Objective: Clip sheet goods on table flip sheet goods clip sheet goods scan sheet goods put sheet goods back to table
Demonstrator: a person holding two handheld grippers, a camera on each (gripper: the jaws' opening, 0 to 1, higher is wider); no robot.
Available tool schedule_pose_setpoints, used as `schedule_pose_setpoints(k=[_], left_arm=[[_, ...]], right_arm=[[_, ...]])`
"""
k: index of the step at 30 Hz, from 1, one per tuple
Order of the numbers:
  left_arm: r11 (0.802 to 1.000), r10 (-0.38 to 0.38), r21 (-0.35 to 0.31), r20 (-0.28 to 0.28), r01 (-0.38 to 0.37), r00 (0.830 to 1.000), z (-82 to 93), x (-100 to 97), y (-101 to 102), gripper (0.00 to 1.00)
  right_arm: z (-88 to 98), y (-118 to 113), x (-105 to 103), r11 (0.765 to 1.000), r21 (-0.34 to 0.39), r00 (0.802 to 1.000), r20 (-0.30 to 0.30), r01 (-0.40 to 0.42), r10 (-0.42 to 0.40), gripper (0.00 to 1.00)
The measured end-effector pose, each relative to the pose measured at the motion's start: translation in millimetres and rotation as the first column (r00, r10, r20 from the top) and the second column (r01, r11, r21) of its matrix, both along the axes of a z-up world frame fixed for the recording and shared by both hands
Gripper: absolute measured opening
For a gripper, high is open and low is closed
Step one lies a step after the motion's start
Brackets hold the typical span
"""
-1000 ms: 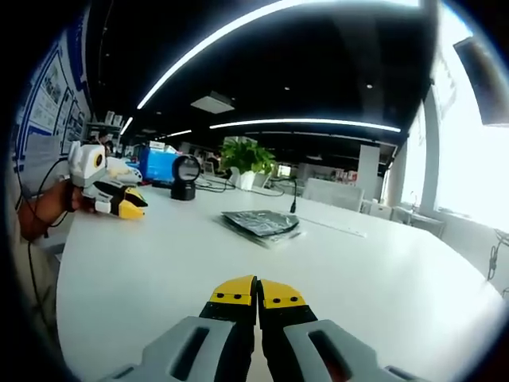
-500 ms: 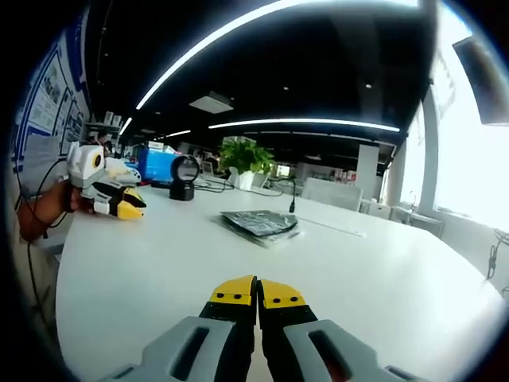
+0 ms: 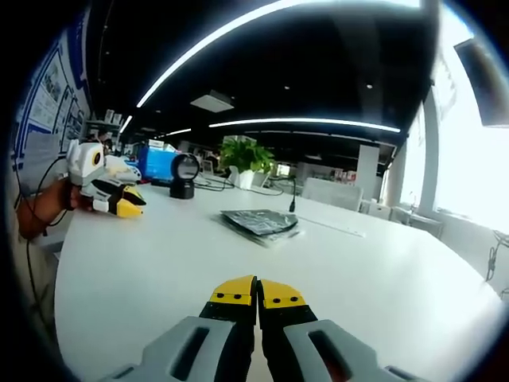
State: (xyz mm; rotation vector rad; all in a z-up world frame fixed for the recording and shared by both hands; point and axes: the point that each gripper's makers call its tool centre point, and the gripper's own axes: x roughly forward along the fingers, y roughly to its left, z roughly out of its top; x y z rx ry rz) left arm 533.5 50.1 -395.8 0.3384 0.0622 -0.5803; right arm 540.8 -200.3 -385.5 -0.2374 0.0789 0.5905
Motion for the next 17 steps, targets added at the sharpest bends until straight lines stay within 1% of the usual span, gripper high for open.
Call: schedule_pose_setpoints(k=[5,17], left_arm=[[1.0,0.003,-0.001,0.0,-0.003,1.0,0.0,0.4,0.8,0.08],[1.0,0.005,-0.001,0.0,-0.005,1.0,-0.2,0.3,1.3,0.08]], right_arm=[[0.7,-0.9,0.9,1.0,0.01,1.0,-0.001,0.001,-0.001,0.0],[-0.3,-3.1,3.2,1.0,0.004,1.0,0.001,0.0,0.0,0.0]])
